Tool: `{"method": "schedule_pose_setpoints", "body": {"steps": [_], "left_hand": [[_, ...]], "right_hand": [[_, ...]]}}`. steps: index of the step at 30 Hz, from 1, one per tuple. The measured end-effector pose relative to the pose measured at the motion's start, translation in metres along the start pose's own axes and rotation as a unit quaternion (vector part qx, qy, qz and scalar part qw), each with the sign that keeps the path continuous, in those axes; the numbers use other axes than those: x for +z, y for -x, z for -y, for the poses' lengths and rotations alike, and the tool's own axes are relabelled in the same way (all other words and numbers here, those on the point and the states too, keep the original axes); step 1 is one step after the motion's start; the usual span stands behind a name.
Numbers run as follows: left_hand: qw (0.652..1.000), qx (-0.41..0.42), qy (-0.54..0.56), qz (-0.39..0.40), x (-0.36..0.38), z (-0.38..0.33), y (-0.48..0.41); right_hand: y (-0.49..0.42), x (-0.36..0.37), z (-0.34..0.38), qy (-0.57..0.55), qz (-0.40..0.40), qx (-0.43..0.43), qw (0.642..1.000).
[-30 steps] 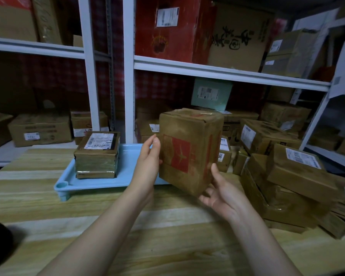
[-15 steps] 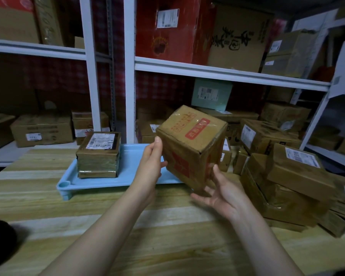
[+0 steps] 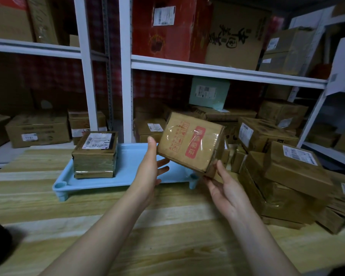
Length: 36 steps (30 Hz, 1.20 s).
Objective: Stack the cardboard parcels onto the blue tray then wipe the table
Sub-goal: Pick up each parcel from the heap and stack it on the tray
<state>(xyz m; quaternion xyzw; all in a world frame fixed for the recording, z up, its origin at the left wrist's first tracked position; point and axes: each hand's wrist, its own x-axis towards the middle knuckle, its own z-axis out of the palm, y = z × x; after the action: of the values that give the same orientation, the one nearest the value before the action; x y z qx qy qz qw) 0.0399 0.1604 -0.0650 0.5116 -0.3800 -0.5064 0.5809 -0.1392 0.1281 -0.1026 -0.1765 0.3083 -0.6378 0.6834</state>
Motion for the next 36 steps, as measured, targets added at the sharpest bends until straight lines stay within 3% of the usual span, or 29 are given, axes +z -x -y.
{"method": "schedule_pose_setpoints", "body": {"steps": [5,12,19,27,36], "left_hand": [[1.000,-0.009,-0.010,-0.014,0.003,0.000,0.003],[0.999,0.008,-0.031,0.007,0.002,0.005,-0.001],[0.997,-0.017,-0.074,0.001,0.000,0.009,-0.006],[0.996,0.077,-0.038,-0.017,-0.003,0.008,-0.001],[0.999,0.001,-0.040,0.000,0.000,0.017,-0.005]], "right_hand": [[0.001,-0.001,0.002,-0.008,-0.007,-0.031,0.999],[0.011,-0.001,0.004,0.030,0.011,0.043,0.999],[0.009,-0.001,0.003,-0.007,0.030,0.022,0.999],[0.005,-0.004,0.001,-0.005,0.034,0.007,0.999],[0.002,-0.004,0.003,0.071,0.087,-0.028,0.993]]}}
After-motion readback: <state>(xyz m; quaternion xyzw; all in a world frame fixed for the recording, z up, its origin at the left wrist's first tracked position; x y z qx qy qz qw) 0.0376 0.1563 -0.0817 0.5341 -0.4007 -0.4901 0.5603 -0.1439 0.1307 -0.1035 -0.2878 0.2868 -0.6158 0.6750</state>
